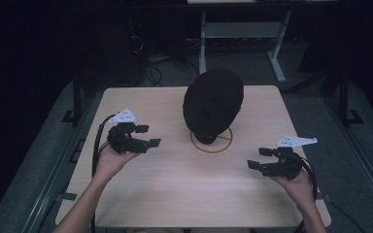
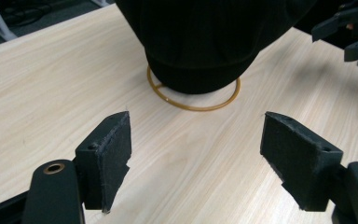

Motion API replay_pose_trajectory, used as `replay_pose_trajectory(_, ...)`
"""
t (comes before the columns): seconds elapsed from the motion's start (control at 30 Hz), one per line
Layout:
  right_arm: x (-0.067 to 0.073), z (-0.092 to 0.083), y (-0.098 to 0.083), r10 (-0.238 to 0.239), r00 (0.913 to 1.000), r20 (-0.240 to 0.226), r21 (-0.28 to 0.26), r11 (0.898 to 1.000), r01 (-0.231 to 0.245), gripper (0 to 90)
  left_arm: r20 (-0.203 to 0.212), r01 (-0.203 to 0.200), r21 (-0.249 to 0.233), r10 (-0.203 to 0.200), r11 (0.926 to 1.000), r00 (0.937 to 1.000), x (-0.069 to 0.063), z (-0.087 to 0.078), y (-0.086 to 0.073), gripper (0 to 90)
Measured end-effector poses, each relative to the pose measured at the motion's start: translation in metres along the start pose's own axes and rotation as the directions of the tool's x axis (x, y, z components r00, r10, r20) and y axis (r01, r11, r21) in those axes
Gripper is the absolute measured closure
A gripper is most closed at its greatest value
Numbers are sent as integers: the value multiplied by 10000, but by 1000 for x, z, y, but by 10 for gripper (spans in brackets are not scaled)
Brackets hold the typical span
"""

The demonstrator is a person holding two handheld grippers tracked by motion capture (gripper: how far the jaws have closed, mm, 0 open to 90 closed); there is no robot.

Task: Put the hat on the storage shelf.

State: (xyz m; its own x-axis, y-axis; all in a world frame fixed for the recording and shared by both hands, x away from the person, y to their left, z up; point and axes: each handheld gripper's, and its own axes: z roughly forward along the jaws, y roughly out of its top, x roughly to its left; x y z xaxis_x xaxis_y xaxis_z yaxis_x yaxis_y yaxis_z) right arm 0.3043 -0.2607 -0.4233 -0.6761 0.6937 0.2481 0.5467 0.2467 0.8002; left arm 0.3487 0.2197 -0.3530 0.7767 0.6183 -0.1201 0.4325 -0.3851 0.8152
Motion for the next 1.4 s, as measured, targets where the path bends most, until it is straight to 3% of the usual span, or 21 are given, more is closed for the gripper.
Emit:
replay_pose_trajectory(0.83, 1, 4, -5, -85, 10000, -22, 251, 9996, 86, 218, -93, 277, -289, -279, 9992, 9996, -3, -5, -43, 243)
replay_pose_trajectory(1.1, 2, 5, -7, -113, 9999, -2, 344, 9993, 113, 217, -268, 177, -167, -181, 9997, 9995, -6, -9, -53, 243)
replay_pose_trajectory(1.4, 3, 7, -9, -142, 9999, -39, 507, 9986, 144, 218, -358, 331, -150, -336, 9993, 9988, -6, -12, -66, 243)
